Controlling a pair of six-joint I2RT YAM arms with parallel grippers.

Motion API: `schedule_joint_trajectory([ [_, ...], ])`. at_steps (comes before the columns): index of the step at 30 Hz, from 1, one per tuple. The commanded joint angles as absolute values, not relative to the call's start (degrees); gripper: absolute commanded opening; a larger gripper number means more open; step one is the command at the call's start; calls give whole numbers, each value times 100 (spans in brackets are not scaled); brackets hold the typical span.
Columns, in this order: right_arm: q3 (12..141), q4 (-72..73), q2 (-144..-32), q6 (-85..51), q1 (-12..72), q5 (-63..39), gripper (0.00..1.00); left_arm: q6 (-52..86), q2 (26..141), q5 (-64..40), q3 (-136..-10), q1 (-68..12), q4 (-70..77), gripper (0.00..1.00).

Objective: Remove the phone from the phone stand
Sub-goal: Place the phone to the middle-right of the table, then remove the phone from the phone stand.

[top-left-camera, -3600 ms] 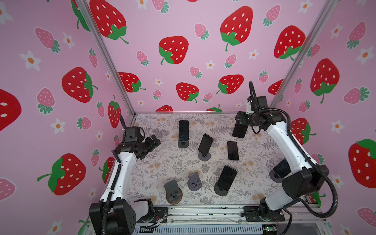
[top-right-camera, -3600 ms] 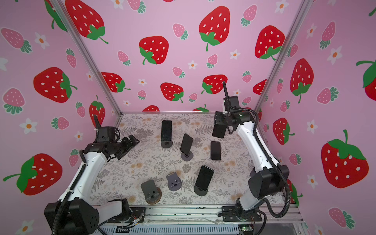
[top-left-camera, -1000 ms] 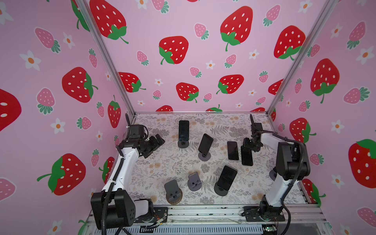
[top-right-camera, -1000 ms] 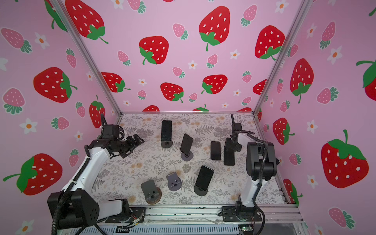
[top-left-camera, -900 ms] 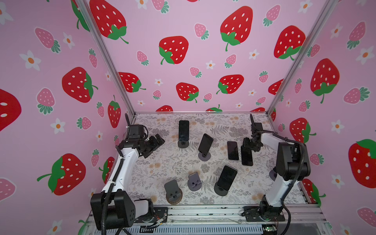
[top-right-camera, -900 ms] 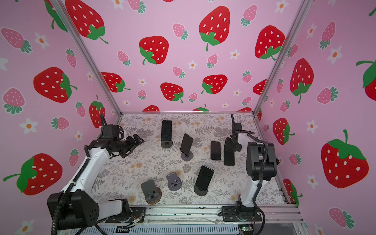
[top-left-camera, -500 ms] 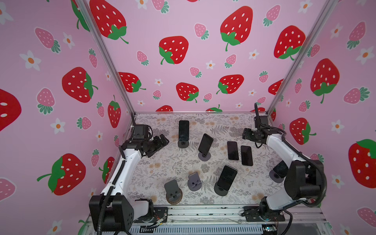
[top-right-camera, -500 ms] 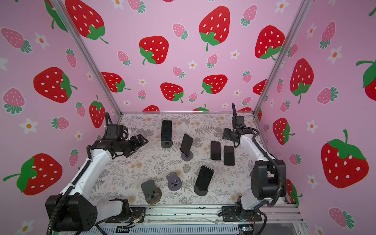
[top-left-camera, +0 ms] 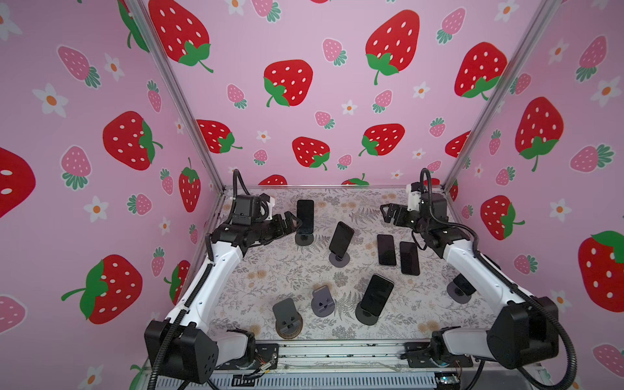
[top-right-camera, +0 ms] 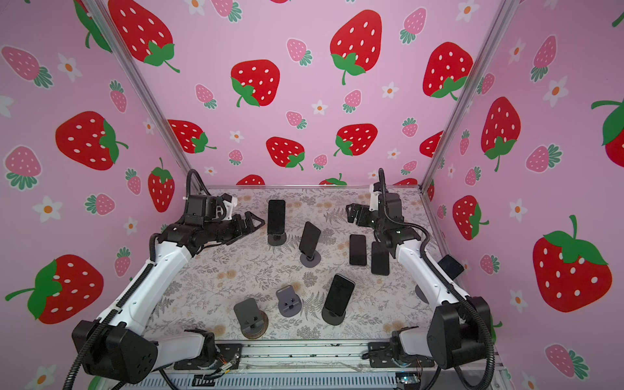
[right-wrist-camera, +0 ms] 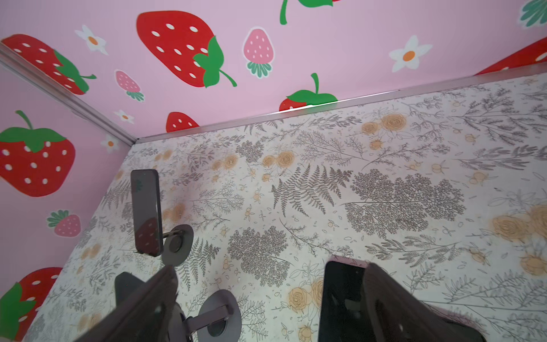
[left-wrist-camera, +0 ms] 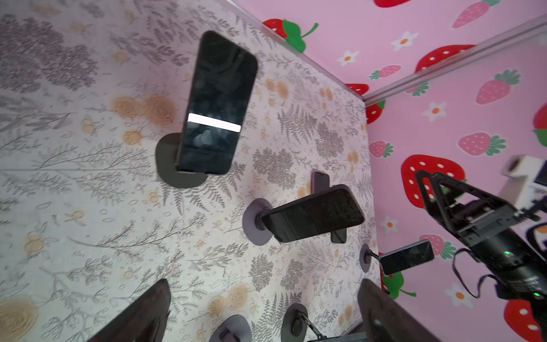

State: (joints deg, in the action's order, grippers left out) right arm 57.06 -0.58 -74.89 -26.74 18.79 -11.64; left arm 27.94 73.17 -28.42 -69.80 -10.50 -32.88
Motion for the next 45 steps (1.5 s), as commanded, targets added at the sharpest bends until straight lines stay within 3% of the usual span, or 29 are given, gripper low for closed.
schedule_joint_trajectory([
  [1, 5279, 1076, -7259, -2874, 1917, -1491, 100, 2330, 7471, -3351, -7464, -1282, -2953, 99],
  [8, 5263, 1028, -7371, -3546, 1916, -2663, 100, 1222, 8104, -2738, -8200, -2246, -3385, 99],
  [13, 5355, 441, -7327, -3246, 1892, -2169, 100, 537, 8583, -1774, -8565, -2802, -3870, 99],
  [20, 5301, 466, -7396, -3181, 1877, -2087, 100, -269, 8887, -580, -8418, -3603, -3213, 99],
  [32, 5470, 302, -7414, -3120, 1841, -2053, 100, -1236, 9224, -628, -8188, -3762, -1911, 99],
  [45, 5539, 97, -7337, -3079, 1793, -2039, 100, -872, 10062, -1822, -8828, -3566, -1828, 99],
])
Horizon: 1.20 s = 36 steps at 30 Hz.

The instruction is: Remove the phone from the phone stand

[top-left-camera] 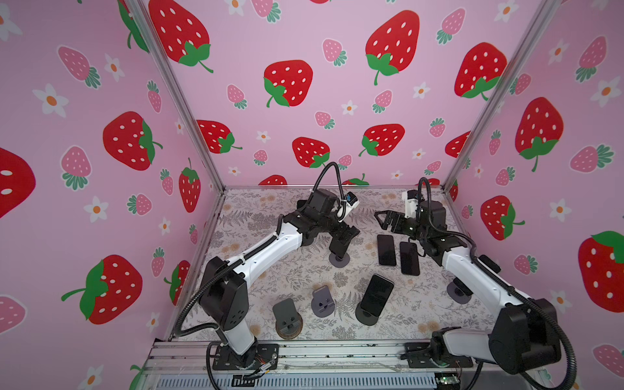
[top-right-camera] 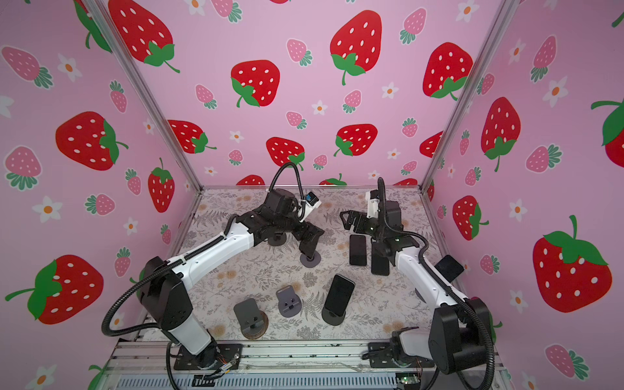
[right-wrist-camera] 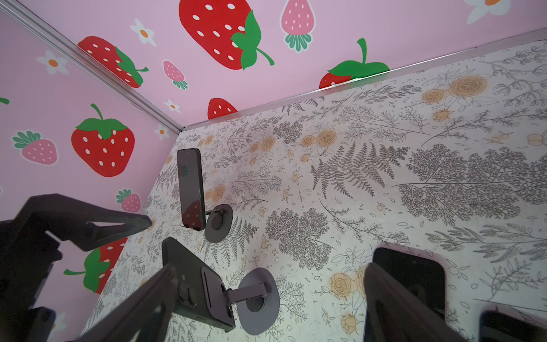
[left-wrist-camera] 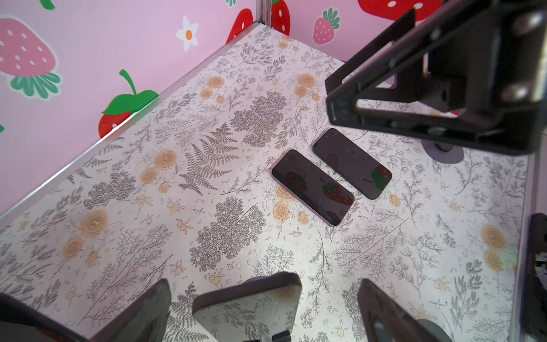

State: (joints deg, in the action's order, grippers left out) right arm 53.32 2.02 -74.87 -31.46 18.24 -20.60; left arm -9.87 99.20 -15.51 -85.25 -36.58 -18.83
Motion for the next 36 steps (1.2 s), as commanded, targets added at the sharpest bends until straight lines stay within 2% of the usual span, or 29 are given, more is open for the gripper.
schedule_joint_trajectory([
  [1, 5546, 60, -7317, -3076, 1796, -2021, 100, -824, 10093, -1788, -8809, -3560, -1751, 99],
  [19, 5512, -41, -7173, -3040, 1788, -1961, 100, -790, 10468, -1951, -8815, -3540, -1852, 100],
  [26, 5547, -59, -7277, -3072, 1784, -2023, 100, -800, 10514, -1659, -8707, -3557, -1935, 90],
  [36, 5590, -18, -7346, -3122, 1784, -2074, 100, -880, 10537, -1423, -8514, -3581, -1819, 93],
])
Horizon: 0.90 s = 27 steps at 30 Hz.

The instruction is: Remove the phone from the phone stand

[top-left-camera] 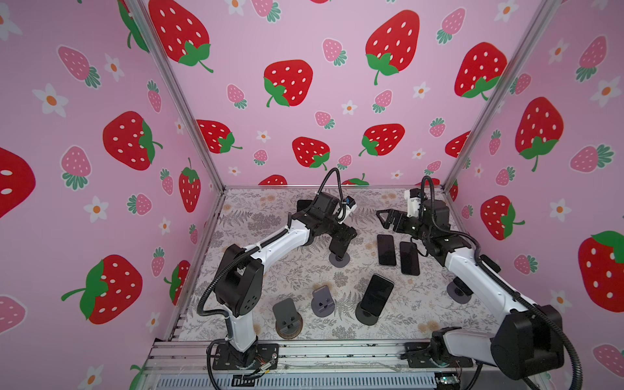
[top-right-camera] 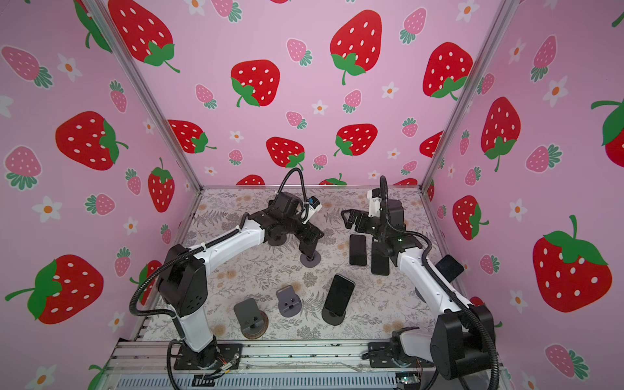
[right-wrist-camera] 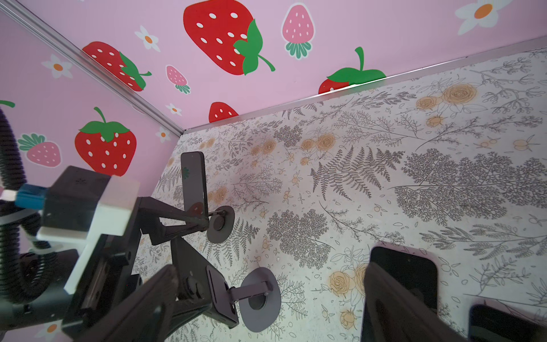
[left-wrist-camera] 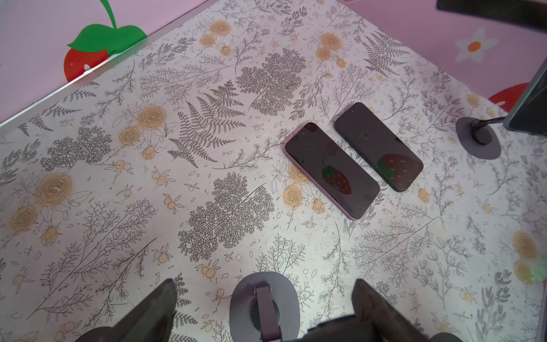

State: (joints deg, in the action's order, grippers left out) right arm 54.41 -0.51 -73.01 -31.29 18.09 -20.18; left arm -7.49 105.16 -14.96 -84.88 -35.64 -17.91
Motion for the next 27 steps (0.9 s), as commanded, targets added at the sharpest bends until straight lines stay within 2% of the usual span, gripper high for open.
schedule_joint_trajectory([
  [1, 5596, -6, -7364, -3137, 1784, -2110, 100, -872, 10538, -1473, -8491, -3576, -1800, 93],
  [27, 5694, -53, -7648, -3121, 1784, -2241, 100, -738, 10670, -1427, -8141, -3640, -1743, 89],
])
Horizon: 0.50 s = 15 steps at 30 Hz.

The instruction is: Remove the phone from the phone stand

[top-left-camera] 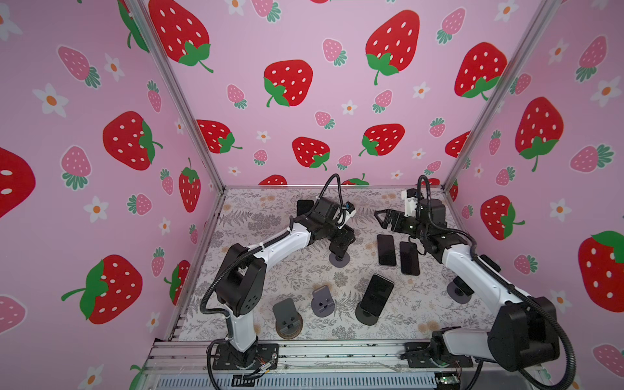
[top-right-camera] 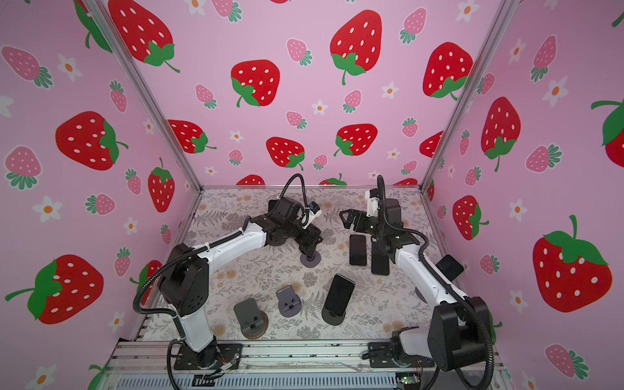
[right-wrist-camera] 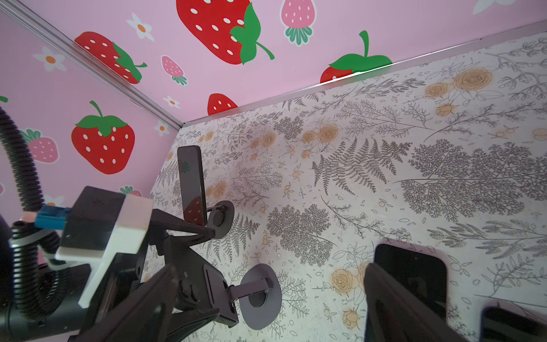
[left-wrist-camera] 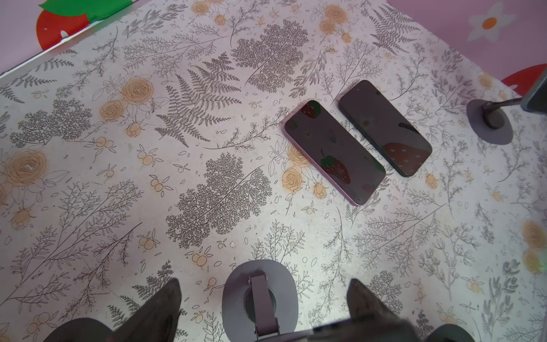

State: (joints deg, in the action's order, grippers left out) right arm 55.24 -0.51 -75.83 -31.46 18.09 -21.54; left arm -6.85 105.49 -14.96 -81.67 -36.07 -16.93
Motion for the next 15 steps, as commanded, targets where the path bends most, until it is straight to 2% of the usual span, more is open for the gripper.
schedule_joint_trajectory([
  [1, 5694, -82, -7648, -3107, 1784, -2228, 100, -738, 10670, -1378, -8116, -3639, -1746, 89],
  [6, 5607, -16, -7602, -3159, 1784, -2203, 100, -696, 10581, -1245, -8107, -3643, -1950, 87],
  [15, 5609, 49, -7644, -3226, 1789, -2240, 100, -557, 10505, -1265, -8228, -3647, -2013, 77],
])
